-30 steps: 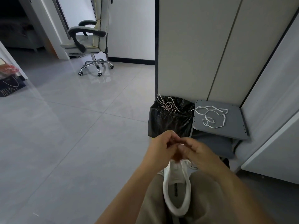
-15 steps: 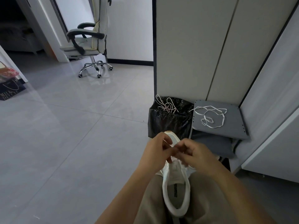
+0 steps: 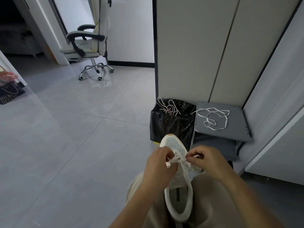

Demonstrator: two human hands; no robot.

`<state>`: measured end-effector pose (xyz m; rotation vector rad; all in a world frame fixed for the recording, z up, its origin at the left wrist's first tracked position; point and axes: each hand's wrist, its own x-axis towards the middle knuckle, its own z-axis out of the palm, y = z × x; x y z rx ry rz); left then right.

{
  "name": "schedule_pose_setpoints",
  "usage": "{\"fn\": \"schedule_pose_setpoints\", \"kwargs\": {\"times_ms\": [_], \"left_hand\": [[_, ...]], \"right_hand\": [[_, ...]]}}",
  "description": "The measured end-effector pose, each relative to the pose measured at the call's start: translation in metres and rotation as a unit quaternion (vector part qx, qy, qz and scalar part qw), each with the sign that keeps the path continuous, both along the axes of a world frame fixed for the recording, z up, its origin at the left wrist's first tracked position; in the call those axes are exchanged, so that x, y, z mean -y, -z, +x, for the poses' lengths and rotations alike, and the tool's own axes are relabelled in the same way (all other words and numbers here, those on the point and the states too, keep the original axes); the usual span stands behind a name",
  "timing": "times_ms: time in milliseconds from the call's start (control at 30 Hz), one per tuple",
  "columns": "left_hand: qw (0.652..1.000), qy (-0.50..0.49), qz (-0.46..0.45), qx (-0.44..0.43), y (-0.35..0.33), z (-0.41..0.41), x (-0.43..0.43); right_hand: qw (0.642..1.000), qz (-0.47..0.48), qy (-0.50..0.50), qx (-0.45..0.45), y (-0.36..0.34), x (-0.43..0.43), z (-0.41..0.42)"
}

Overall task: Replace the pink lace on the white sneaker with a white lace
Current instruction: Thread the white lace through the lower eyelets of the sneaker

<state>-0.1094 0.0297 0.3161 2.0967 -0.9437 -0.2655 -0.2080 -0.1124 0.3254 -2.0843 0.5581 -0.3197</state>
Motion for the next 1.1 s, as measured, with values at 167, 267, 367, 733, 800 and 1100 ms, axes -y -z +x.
{"fn": "schedule_pose_setpoints", "kwargs": {"times_ms": [167,267,367,733,800,1100], "left_hand": [[0.935,0.037,0.194,0.293,0.036,-0.028,-0.001],[0.945,0.015,0.101,0.309,0.046,-0.027,-0.002],[0.945,0.017,-0.015,0.325,0.054,-0.020,-0.016],[0.921,0.023,-0.089,0.379,0.043,-0.030,-0.033],[0.910,0.049,-0.108,0.398,0.046,-0.030,-0.028],[0.899,0.057,-0.133,0.414,0.043,-0.027,-0.025]], "right_hand": [[0.997,0.008,0.002,-0.073,0.012,0.003,-0.007],[0.995,-0.016,-0.009,-0.103,0.015,0.000,-0.009],[0.996,-0.031,0.013,-0.081,0.012,0.000,-0.010],[0.993,-0.078,-0.072,-0.045,0.010,-0.020,-0.005],[0.992,-0.087,-0.076,-0.045,0.008,-0.020,-0.004],[0.974,-0.183,-0.111,-0.070,0.009,-0.031,0.002]]}}
